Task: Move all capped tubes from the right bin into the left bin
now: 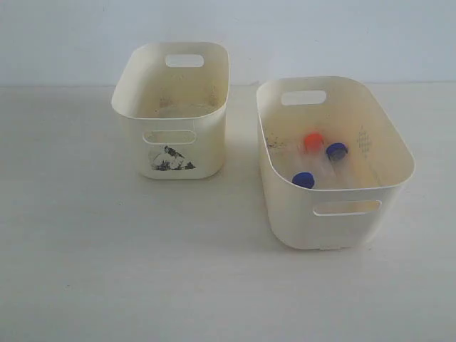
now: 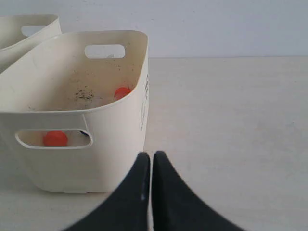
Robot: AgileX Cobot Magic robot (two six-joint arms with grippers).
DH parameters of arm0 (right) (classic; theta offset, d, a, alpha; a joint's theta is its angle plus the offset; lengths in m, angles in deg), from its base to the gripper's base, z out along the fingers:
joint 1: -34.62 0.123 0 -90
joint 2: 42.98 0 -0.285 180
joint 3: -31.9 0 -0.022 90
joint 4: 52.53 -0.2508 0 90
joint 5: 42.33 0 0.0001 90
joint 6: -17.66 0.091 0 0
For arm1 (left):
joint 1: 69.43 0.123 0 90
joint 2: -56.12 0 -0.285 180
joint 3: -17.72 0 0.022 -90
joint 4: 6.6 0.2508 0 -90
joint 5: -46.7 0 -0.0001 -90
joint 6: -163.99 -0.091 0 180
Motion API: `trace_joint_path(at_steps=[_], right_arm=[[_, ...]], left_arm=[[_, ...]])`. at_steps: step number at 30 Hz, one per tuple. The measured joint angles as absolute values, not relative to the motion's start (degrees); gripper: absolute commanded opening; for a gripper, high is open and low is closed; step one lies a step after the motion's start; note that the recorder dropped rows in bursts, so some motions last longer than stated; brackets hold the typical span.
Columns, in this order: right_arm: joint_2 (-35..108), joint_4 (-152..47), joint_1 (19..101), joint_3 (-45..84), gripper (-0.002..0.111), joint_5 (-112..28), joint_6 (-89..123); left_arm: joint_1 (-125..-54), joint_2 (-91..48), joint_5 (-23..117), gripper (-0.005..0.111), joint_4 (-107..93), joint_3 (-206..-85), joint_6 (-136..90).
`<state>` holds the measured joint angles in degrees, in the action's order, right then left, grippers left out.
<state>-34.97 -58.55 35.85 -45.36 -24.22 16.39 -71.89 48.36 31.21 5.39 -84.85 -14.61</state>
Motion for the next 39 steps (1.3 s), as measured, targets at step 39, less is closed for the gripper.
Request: trace_joint_path(at_steps=[39], right_arm=[[-34.97,-58.55,35.85,-45.36,0.001,-40.6,16.39]], left_arm=[[-71.89,48.36,31.21,0.004,5.39,-84.85,-14.61]])
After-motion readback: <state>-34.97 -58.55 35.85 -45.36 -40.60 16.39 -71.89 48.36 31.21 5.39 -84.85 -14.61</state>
